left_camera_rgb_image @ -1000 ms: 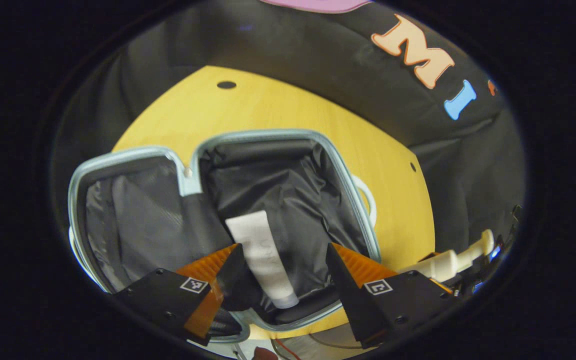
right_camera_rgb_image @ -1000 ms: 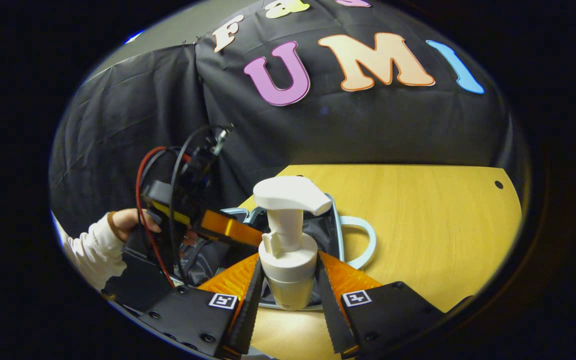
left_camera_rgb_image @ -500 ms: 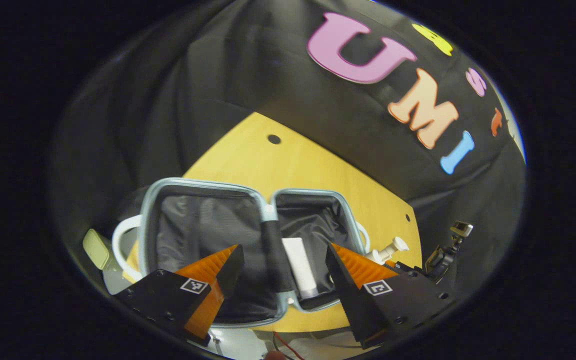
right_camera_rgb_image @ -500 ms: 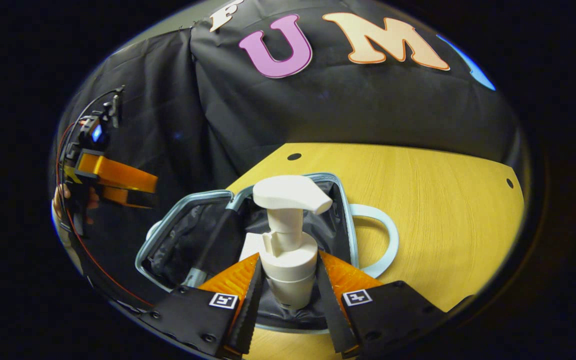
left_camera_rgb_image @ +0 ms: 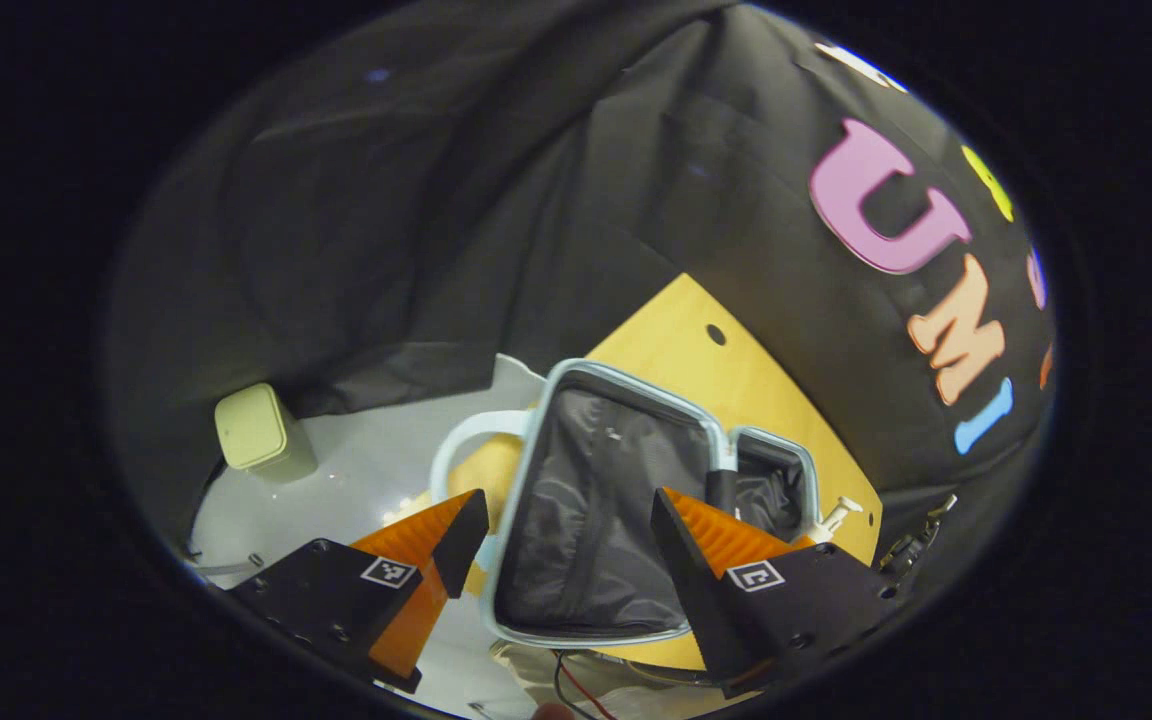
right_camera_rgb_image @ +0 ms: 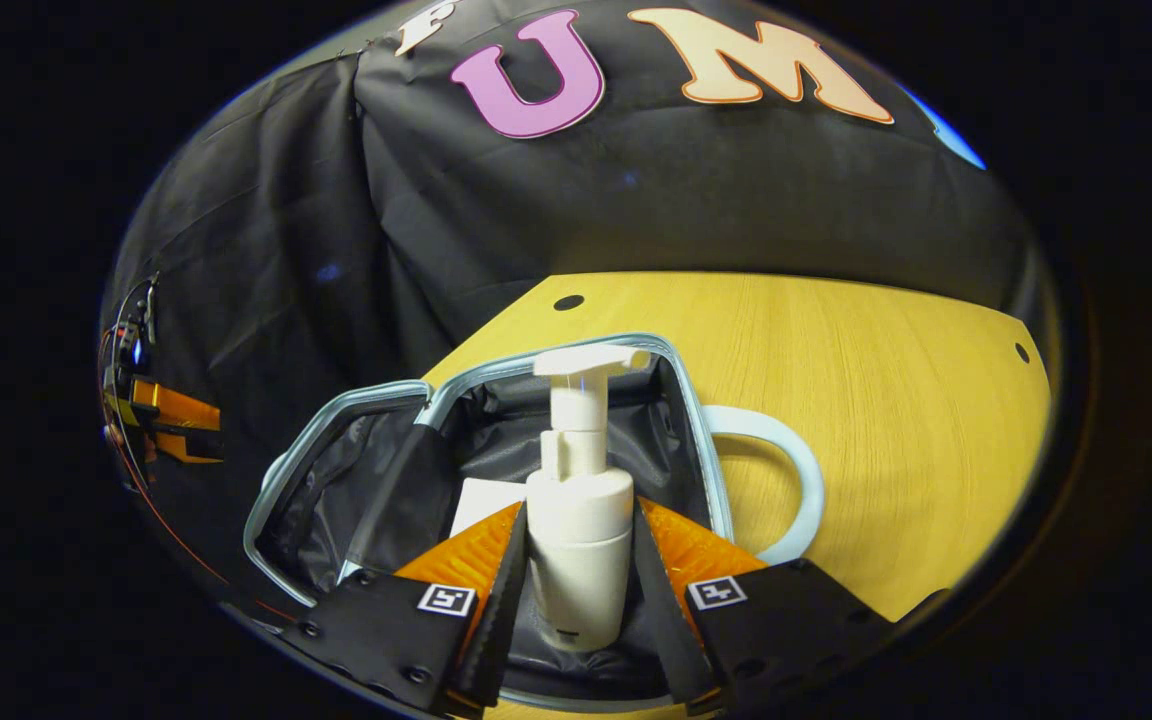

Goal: First open the suitcase, pack the skin care products into it, and then close the suitcase.

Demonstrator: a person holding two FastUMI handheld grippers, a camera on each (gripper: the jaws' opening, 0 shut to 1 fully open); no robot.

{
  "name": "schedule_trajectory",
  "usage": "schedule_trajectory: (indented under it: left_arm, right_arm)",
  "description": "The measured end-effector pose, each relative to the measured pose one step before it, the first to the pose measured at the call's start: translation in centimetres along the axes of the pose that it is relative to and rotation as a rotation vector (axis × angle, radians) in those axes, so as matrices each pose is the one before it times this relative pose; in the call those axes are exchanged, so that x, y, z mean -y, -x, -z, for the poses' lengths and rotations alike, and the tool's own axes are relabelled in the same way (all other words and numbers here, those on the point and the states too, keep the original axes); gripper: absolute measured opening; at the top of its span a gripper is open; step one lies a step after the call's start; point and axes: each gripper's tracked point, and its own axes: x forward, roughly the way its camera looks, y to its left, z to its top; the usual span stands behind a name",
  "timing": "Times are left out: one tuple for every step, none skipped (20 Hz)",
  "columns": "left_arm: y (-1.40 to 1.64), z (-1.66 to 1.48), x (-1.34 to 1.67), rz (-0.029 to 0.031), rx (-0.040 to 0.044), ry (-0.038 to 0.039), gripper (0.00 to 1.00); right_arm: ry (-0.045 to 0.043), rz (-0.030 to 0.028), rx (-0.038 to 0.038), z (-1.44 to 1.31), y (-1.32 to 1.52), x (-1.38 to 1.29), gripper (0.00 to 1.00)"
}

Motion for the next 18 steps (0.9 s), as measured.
schedule_trajectory:
  left_arm:
    - [-0.278,0.167,-0.699,-0.00894,-0.00362,0.02348,0.96]
    - [-0.474,0.063,-1.028,-0.00802,-0.00789,0.01921,0.96]
    - [-0.917,0.039,-1.072,-0.01037,-0.0019,0.01062,0.96]
    - [-0.751,0.0,-0.925,-0.01271,-0.00343,0.01056,0.97]
    - [-0.632,0.205,-0.793,-0.01021,-0.00746,0.01329,0.97]
    - [-0.466,-0.049,-0.405,-0.00645,-0.00022,0.01583,0.96]
    - [-0.562,-0.066,-0.49,-0.00216,-0.00629,0.01712,0.96]
    - [-0.347,-0.071,-0.455,-0.00306,-0.00179,0.01389,0.96]
    - [-0.653,0.098,-0.475,-0.00199,-0.00232,0.01344,0.96]
    - [-0.538,0.067,-0.345,0.00044,-0.0063,0.01234,0.96]
    - [-0.372,0.069,-0.315,0.00229,-0.00764,0.01314,0.96]
    - [-0.44,0.006,-0.19,0.00575,-0.00348,0.01311,0.96]
    - [-0.562,0.241,-0.144,0.00341,-0.00933,0.01789,0.96]
    - [-0.439,0.038,-0.257,0.00377,-0.00665,0.01634,1.0]
    - [-0.339,0.139,-0.079,0.00503,-0.00946,0.02159,0.96]
    - [-0.295,0.083,0.099,0.01392,-0.00375,0.01835,0.96]
    - [-0.264,0.122,0.036,0.0123,-0.00279,0.01752,0.96]
    - [-0.192,0.201,0.026,0.01476,-0.00529,0.01595,0.95]
  right_arm:
    - [-0.00092,-0.00098,0.0015,0.027,0.008,0.079,0.63]
    - [-0.00091,-0.00006,0.00719,-0.171,0.026,-0.111,0.55]
    - [0.00251,0.00043,0.01361,-0.463,0.224,0.15,0.62]
    - [0.00201,-0.00309,0.01763,-0.541,0.237,-0.102,0.69]
    - [0.0007,-0.00154,0.01979,-0.606,0.308,0.176,0.85]
    - [-0.00238,0.00185,0.0255,-0.812,0.731,0.23,0.95]
    - [-0.00511,-0.00469,0.0274,-0.997,0.66,0.153,0.98]
    - [-0.00757,-0.00397,0.03087,-1.078,0.65,0.245,0.99]
    - [-0.00692,-0.00387,0.02792,-1.213,0.773,0.33,0.98]
    - [-0.0033,-0.00182,0.02423,-1.038,0.929,0.488,0.98]
    - [0.00251,0.00959,0.02039,-1.051,0.958,0.704,0.98]
    - [0.00317,0.01349,0.02181,-0.888,1.03,0.832,0.98]
    - [0.0029,0.0141,0.02217,-0.962,1.106,0.746,0.98]
    - [0.00615,0.01844,0.0203,-0.983,1.102,1.029,0.98]
    - [0.00738,0.01957,0.01685,-0.729,0.994,0.979,0.98]
    - [0.00753,0.02005,0.01504,-0.7,0.963,0.974,0.98]
    - [0.00299,0.02009,0.0114,-0.526,0.858,0.919,0.98]
    - [-0.00041,0.02093,0.00957,-0.568,0.885,1.01,0.98]
